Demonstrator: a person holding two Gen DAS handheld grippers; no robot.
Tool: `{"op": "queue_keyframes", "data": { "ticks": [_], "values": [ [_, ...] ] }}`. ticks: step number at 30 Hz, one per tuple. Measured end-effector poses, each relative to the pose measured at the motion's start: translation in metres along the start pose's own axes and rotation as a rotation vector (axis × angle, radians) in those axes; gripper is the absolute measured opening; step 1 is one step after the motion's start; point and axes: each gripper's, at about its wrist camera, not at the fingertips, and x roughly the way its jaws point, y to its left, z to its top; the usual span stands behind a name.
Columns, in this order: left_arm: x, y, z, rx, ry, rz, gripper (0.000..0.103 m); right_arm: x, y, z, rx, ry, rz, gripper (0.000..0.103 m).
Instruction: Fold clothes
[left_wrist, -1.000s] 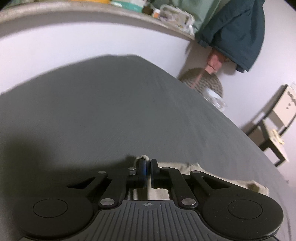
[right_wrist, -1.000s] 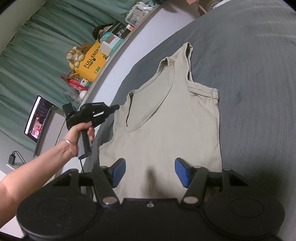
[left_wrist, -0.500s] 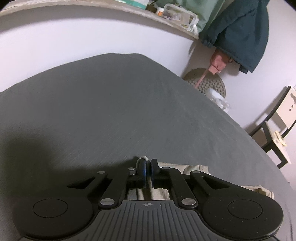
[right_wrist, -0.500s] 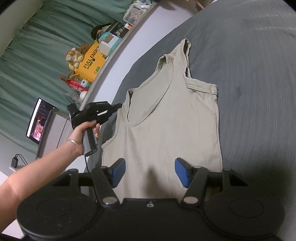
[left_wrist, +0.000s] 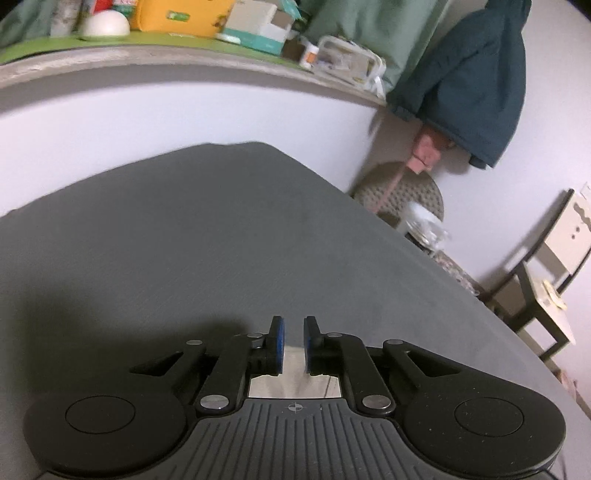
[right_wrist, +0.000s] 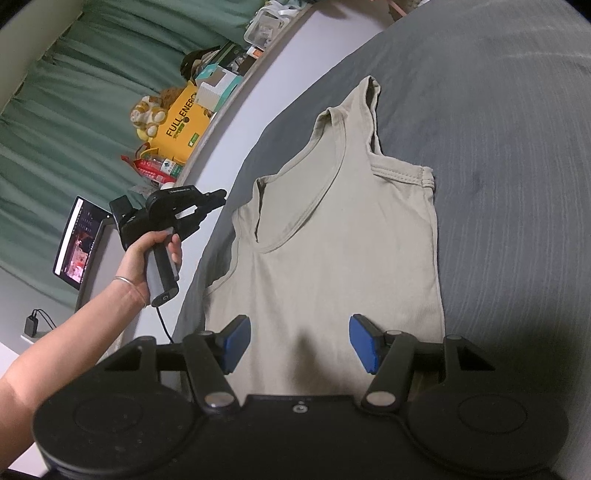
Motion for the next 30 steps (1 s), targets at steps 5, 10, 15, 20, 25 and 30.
{"op": "queue_keyframes", "data": {
  "ticks": [5,10,15,20,25,30],
  "values": [
    [0.014,-0.011,-0.005,0.054,0.081,-0.09,0.009,0.001,0.0,-0.001,0.0,0.005,0.005,0.06],
    [0.033,-0.023,-0.019,0.062,0.125,-0.072,0.009,0.002,-0.001,-0.002,0.003,0.007,0.007,0.06],
    [0.041,-0.036,-0.036,0.102,0.133,0.031,0.009,0.002,-0.001,-0.001,0.007,0.009,0.009,0.06],
    [0.038,-0.059,-0.047,0.236,0.092,0.07,0.009,0.001,-0.002,0.0,0.019,0.009,0.012,0.06],
    [0.032,-0.08,-0.06,0.381,0.054,0.1,0.033,0.001,-0.003,0.0,0.029,0.009,0.015,0.06],
    [0.034,-0.1,-0.076,0.421,0.008,0.07,0.092,0.001,-0.003,0.0,0.031,0.01,0.017,0.06]
  ]
}}
